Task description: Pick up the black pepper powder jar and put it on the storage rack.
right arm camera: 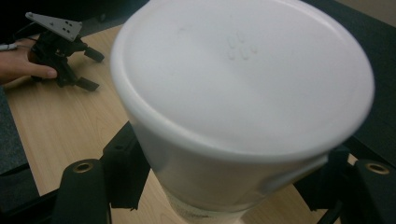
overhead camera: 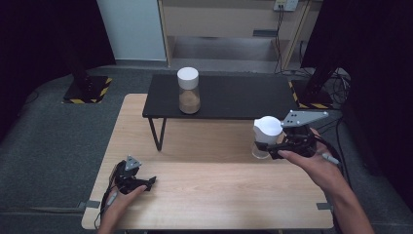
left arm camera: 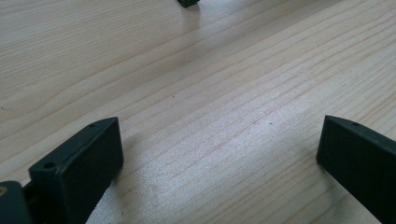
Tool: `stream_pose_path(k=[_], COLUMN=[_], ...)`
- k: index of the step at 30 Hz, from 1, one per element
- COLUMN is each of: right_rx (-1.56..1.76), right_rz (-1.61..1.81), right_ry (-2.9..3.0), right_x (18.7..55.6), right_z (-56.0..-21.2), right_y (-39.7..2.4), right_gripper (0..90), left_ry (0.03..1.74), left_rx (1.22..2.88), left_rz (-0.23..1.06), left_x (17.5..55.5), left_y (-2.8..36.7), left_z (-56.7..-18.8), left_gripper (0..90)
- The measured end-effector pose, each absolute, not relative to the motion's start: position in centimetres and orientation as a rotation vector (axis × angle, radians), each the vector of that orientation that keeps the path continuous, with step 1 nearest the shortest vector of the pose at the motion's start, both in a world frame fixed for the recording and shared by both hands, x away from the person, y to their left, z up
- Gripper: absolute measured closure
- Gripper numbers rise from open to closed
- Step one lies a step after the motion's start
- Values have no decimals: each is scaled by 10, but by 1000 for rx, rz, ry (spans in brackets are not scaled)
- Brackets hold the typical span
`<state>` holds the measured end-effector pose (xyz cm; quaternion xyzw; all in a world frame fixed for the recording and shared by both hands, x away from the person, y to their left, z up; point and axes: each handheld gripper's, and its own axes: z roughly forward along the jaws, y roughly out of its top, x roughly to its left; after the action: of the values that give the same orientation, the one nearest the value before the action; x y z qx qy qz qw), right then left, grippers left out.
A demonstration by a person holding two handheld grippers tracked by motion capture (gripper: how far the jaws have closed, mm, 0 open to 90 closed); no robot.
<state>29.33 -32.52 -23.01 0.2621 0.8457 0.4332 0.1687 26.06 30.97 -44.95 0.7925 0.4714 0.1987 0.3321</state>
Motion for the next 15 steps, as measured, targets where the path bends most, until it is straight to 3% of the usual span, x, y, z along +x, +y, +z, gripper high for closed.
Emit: stream_pose_path(k=[15], right_rx=[748], right_rz=[1230], right_ry=[2391], right_x=[303], right_z=[-203], right_y=[-323], right_gripper=[312], left_ry=[1232], left_rx=[2071], left_rz=[520], left_x=[261], left_y=[310], left_z=[-450], left_gripper=[0])
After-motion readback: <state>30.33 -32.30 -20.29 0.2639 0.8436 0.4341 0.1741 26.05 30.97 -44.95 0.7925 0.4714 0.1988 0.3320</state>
